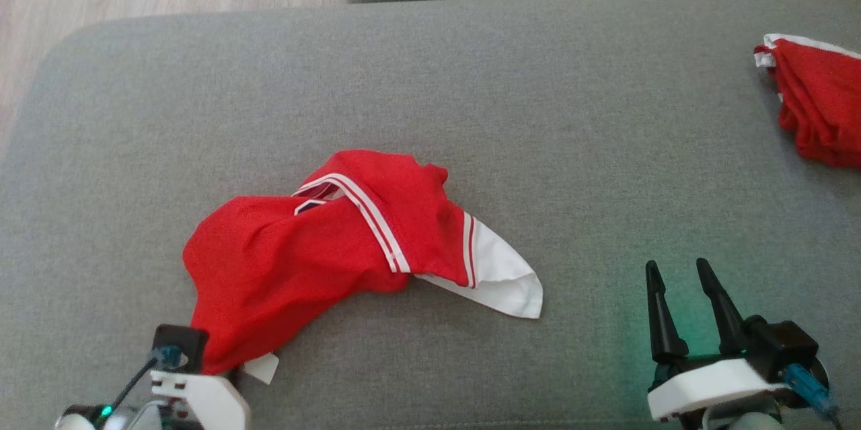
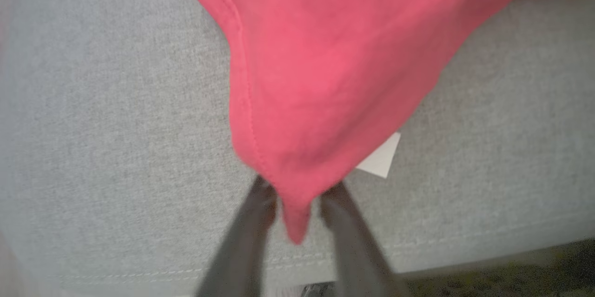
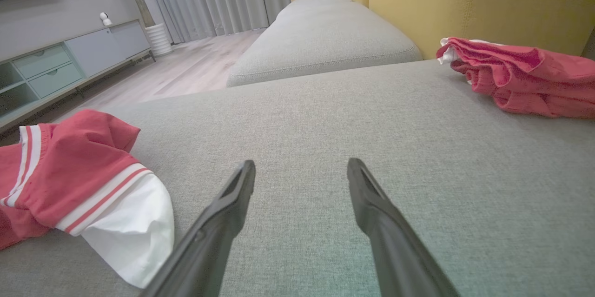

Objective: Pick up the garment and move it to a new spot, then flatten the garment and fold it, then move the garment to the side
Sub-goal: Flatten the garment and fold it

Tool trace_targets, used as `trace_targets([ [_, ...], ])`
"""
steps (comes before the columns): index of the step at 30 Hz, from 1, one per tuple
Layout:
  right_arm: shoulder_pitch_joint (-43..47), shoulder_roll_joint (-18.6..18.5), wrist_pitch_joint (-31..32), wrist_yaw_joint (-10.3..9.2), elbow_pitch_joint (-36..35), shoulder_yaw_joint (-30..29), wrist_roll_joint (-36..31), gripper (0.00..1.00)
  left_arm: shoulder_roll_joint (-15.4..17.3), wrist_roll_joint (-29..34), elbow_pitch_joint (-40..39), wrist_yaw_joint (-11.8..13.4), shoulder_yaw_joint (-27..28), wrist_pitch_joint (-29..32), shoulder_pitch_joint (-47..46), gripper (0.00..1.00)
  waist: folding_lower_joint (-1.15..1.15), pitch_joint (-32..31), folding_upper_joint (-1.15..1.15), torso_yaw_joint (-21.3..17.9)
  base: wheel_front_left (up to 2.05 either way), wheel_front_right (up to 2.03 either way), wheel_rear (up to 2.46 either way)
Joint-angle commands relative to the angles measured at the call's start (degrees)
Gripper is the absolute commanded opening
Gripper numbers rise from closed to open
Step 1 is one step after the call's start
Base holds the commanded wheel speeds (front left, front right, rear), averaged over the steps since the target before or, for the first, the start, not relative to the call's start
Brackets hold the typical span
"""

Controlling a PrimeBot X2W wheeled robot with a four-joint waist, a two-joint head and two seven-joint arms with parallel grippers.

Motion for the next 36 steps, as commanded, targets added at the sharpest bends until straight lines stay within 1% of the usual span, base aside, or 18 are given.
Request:
trace_targets([
  [1, -0.81, -0.40, -0.63, 0.39, -1.36, 1.50, -0.30, 1.00, 0.85, -0.35, -0.18, -0.05, 3.21, -1.66, -1.77, 1.00, 0.00, -0.57, 0.00, -0.12, 0.00, 0.00, 0.00],
  [5, -0.27, -0.40, -0.63, 0.39, -1.49, 1.09, -0.77, 1.00, -1.32, -1.20, 1.29, 1.02, 5.65, -6.70, -0.17, 1.00, 0.00, -2.19, 0.00, -0.44, 0.00, 0.00, 0.00],
  [9, 0.97, -0.40, -0.63, 0.39, -2.42, -0.30, -0.93, 1.00, -3.09, -1.93, -1.16, 4.05, 9.77, -14.29, 3.13, 1.00, 0.00, -4.69, 0.00, -0.27, 0.00, 0.00, 0.00],
  [10, 1.88, -0.40, -0.63, 0.39, -2.91, -1.24, -1.01, 1.00, -4.31, -2.00, -2.99, 4.05, 11.18, -18.22, 4.84, 1.00, 0.00, -6.01, 0.00, 0.21, 0.00, 0.00, 0.00],
  [11, 1.88, -0.40, -0.63, 0.39, -2.91, -1.24, -1.01, 1.00, -4.31, -2.00, -2.99, 4.05, 11.18, -18.22, 4.84, 1.00, 0.00, -6.01, 0.00, 0.21, 0.00, 0.00, 0.00],
  [14, 2.69, -0.40, -0.63, 0.39, -3.67, -2.25, -1.30, 1.00, -5.96, -0.56, -4.25, 2.59, 13.23, -21.49, 6.33, 1.00, 0.00, -6.99, 0.00, 1.16, 0.00, 0.00, 0.00],
  [18, 3.28, -0.40, -0.63, 0.39, -4.35, -2.88, -2.28, 1.00, -9.35, 3.11, -3.49, 0.33, 15.78, -22.44, 7.43, 1.00, 0.00, -8.29, 0.00, 2.27, 0.00, 0.00, 0.00],
  [21, 3.53, -0.40, -0.63, 0.39, -4.85, -3.38, -2.50, 1.00, -12.25, 7.16, -1.97, -0.71, 19.39, -22.49, 9.32, 1.00, 0.00, -8.88, 0.00, 2.54, 0.00, 0.00, 0.00],
  [28, 4.32, -0.40, -0.63, 0.39, -5.32, -3.74, -2.72, 1.00, -19.50, 17.14, 1.37, -4.71, 29.83, -22.52, 16.13, 1.00, 0.00, -9.80, 0.00, 2.47, 0.00, 0.00, 0.00],
  [32, 4.87, -0.40, -0.63, 0.39, -5.79, -4.23, -3.18, 1.00, -23.78, 23.13, 1.52, -8.36, 35.24, -22.52, 18.52, 1.00, 0.00, -10.11, 0.00, 2.37, 0.00, 0.00, 0.00],
  [36, 5.39, -0.40, -0.63, 0.39, -5.89, -4.14, -4.36, 1.00, -28.18, 28.02, 1.95, -13.14, 39.19, -22.52, 19.88, 1.00, 0.00, -10.43, 0.00, 2.19, 0.00, 0.00, 0.00],
])
